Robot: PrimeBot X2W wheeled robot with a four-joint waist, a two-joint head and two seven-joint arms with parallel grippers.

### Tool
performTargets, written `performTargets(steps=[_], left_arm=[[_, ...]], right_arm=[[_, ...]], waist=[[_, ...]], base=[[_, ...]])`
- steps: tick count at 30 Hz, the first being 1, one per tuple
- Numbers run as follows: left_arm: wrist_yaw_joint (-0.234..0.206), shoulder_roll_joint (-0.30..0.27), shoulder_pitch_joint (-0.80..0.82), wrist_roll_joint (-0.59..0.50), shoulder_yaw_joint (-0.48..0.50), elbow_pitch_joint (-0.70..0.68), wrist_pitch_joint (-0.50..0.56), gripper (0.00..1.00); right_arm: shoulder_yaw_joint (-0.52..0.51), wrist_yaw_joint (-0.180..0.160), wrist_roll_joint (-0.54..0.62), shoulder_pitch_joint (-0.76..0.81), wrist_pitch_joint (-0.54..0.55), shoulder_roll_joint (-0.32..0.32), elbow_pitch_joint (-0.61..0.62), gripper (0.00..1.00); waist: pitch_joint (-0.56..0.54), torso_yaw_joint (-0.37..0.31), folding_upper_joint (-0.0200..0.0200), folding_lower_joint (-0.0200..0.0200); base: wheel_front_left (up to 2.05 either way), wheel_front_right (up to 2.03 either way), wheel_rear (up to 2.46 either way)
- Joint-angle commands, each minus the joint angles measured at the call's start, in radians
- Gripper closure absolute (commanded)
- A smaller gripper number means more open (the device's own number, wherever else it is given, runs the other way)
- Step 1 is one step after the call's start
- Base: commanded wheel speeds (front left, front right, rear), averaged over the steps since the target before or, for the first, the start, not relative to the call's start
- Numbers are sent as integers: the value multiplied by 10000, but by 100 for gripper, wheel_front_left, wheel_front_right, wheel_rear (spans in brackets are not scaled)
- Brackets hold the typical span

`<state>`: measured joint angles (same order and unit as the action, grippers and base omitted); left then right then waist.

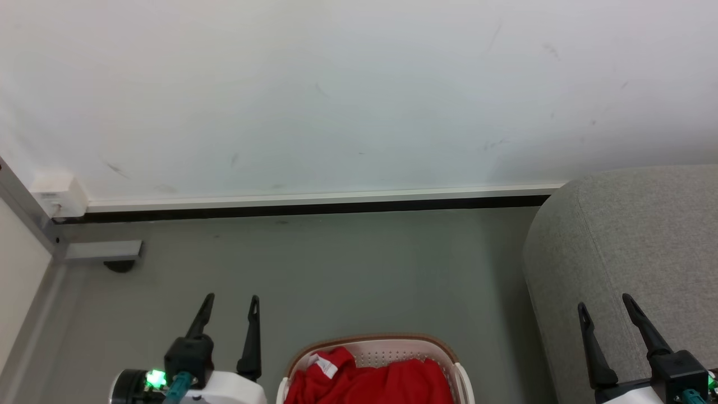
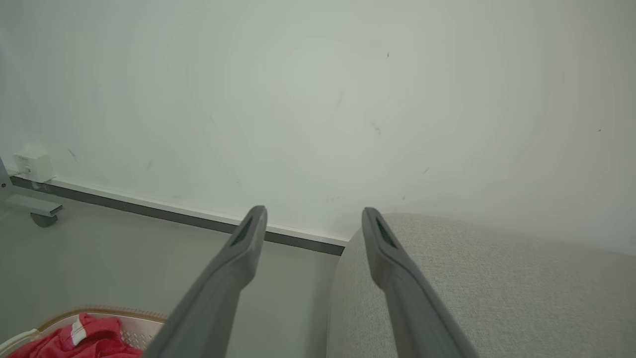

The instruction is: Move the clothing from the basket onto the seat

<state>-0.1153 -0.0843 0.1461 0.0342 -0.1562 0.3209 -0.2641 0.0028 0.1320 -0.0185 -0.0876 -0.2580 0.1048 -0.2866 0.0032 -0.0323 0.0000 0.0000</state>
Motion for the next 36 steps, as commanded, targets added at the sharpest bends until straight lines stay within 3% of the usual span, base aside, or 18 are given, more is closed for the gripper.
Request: performTargets(steps=[1,7,14,27,36], left_arm=[[-2,-35,122,-52,42,32,-7,0],[148,2,168,89,61,68,-5,0],[755,121,904,188,-344,307,-5,0],[1776,198,3286,-441,-1854,3398,673,0],[1984,-34,4442,-759,-2372,4991,2018,0]], right_arm=[[10,-24,-55,-57,-73,38,-14,0],[70,-24,-77,-173,-73,-2,39,0],[49,-24,-137,-705,-57,-171,344,0],[252,-24,-280,-2267,-50,-554,930,0],[770,-24,-1333,-3150,-48,-569,1552,0]], waist=[[2,-7,0,0],[144,-140,0,0],[1208,-567,0,0],[4034,-1986,0,0],[5921,-2908,0,0]], base=[[0,0,0],[0,0,0],[0,0,0],[0,0,0],[0,0,0]])
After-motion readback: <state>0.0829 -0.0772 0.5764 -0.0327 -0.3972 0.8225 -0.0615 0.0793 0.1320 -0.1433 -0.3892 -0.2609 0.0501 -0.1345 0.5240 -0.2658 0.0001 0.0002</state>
